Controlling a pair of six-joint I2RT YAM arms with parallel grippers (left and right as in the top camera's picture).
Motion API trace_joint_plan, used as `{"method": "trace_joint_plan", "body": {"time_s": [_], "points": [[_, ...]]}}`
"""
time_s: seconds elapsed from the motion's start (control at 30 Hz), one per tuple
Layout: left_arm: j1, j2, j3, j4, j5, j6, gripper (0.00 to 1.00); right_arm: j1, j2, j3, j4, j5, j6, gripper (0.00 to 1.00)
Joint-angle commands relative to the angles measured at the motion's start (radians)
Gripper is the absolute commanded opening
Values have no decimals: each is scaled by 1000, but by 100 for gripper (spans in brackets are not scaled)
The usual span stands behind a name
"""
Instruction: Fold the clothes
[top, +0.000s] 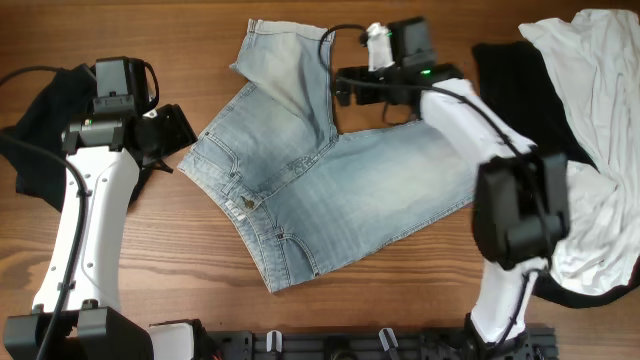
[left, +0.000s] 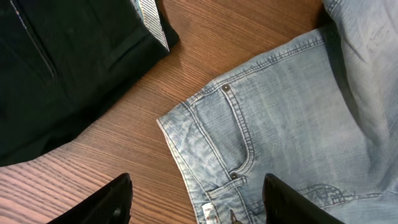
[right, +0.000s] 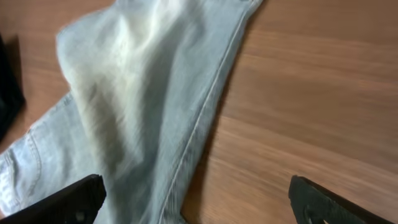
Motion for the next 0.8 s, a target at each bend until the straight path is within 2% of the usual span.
{"method": "trace_joint_plan", "body": {"time_s": [0.0,0.1,0.2,0.23,0.27,0.3,0.33,0.43,0.53,0.6,0.63,0.7,0.77], "points": [[-3,-1,3,3,-5,2,67,63,101,11,100,-24,86,100],[-3,-1,3,2,-5,2,68,92,184,11,185,-25,172,98],[-3,-1,3,2,-5,2,68,94,216,11,209,-30,204,85],[-3,-1,3,2,-5,2,68,94,219,11,209,-30,207,76],[-3,-1,3,2,-5,2,68,94,219,11,211,-27,207,37],[-3,-1,3,2,-5,2,68,94,219,11,212,-18,221,9],[-3,-1,3,2,-5,2,68,92,219,11,212,-2,233,4],[-3,-1,3,3,-6,2,68,63,193,11,207,87,258,4],[-3,-1,3,3,-6,2,68,-91,55,11,119,244,366,4],[-3,-1,3,3,-5,2,69,-165,10,11,42,250,389,6],[-3,-1,3,2,-5,2,69,-193,2,11,-20,209,383,27],[-3,-1,3,2,18,2,70,-204,3,10,-118,109,306,38],[-3,-1,3,3,66,2,70,-188,2,9,-214,134,246,49]]}}
